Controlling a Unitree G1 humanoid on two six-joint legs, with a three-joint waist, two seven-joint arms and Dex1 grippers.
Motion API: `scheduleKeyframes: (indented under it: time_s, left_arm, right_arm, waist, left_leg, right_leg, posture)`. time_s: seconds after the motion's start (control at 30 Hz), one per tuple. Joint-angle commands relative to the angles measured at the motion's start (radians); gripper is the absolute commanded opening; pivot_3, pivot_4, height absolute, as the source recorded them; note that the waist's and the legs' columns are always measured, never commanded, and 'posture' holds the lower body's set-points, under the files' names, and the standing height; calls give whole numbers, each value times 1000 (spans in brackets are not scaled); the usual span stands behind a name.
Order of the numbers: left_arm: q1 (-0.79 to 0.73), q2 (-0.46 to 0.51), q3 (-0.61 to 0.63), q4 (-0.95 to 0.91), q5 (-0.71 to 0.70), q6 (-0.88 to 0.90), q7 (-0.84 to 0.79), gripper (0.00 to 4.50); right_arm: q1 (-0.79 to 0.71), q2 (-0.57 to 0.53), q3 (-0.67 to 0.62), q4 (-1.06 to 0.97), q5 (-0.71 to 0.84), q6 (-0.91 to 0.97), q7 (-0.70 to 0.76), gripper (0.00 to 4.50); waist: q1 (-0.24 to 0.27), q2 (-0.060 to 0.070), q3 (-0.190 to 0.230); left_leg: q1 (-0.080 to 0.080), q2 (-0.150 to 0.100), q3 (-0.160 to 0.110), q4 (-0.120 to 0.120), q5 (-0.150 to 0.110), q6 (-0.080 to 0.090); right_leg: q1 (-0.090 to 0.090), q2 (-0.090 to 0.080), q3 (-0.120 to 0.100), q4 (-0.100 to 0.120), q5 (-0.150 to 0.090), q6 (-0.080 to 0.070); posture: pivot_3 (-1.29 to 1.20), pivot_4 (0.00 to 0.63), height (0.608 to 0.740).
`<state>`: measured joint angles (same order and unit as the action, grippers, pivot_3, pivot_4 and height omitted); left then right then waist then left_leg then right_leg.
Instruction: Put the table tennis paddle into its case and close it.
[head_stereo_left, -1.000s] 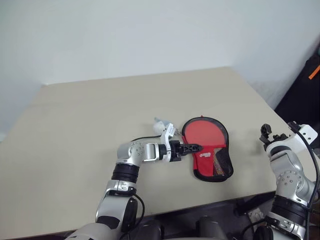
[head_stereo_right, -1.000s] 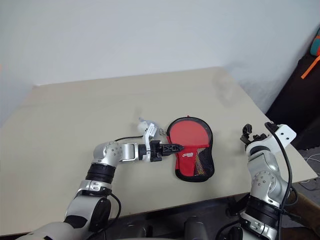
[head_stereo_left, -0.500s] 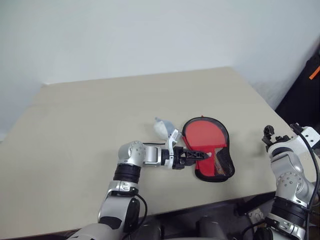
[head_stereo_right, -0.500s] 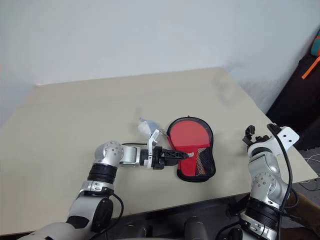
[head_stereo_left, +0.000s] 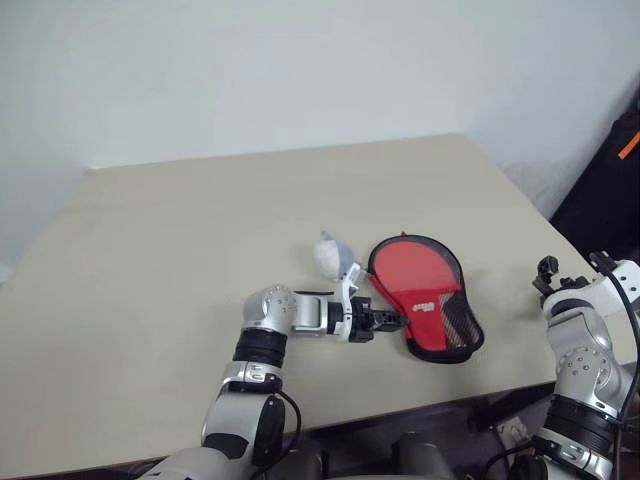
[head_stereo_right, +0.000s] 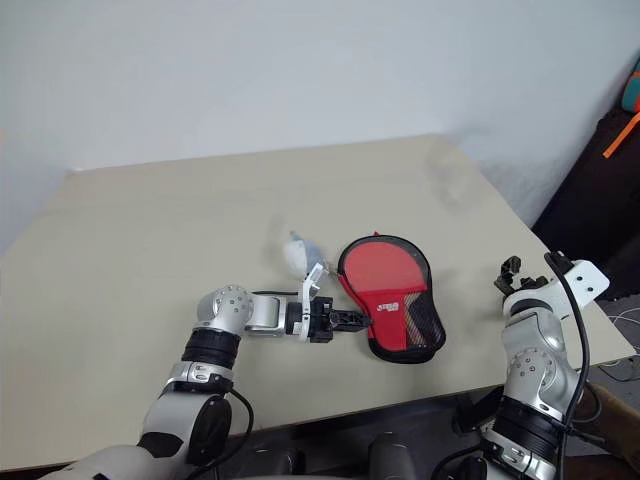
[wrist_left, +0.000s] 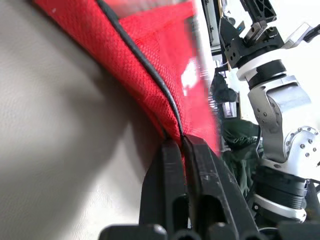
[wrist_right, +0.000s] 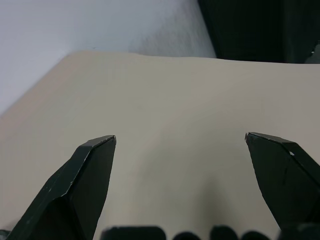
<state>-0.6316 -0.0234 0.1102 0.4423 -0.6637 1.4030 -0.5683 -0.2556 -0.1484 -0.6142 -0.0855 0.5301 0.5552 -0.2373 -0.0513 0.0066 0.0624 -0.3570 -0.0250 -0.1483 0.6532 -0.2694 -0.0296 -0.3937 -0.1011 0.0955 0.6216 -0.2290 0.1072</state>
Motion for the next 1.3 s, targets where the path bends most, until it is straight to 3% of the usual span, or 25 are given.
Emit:
scheduleKeyframes:
  time_s: [0.03,0.2,0.47,0.57,0.77,0.9,1.3]
  left_arm:
    - [-34,-5,18,5,-21,2,-12,34]
    - [-36,52,2,-24,-35,35,-53,34]
    - [60,336,-106,-268,-169,197,-251,34]
    - [111,400,-132,-326,-183,209,-271,34]
    - [162,366,-169,-361,-219,211,-240,34]
    - [190,336,-207,-329,-336,211,-188,34]
    - [289,351,-101,-434,-498,211,13,34]
  right_arm:
    - [-10,-9,-4,-17,4,-22,-7,4500]
    - [-16,-12,-2,-13,1,-22,-10,4500]
    - [-13,-28,2,-22,3,-2,-9,4500]
    - [-10,-35,6,-24,3,7,-7,4500]
    - [0,-43,19,-26,2,33,-5,4500]
    - [-4,-52,24,-16,-1,44,-1,4500]
    - [-2,-61,26,-13,0,81,-3,4500]
  waist:
    - [0,0,0]
    - [0,0,0]
    - [-23,2,0]
    - [-22,2,0]
    - [-20,2,0]
    - [-21,2,0]
    - [-20,2,0]
  left_leg:
    - [0,0,0,0,0,0]
    - [0,0,0,0,0,0]
    - [0,0,0,-4,1,-1]
    - [0,0,0,-5,1,-1]
    - [0,0,0,-4,2,-2]
    - [0,0,0,-4,2,-2]
    - [-1,0,0,-4,2,-2]
  right_leg:
    - [0,0,0,0,0,0]
    - [0,0,0,0,0,0]
    - [-3,0,1,0,0,0]
    - [-3,0,1,0,0,0]
    - [-2,0,1,0,0,-1]
    - [-2,0,1,0,0,0]
    - [-3,0,1,1,0,-1]
  posture:
    - [0,0,740]
    - [0,0,740]
    - [0,0,740]
    - [0,0,740]
    - [0,0,740]
    - [0,0,740]
    - [0,0,740]
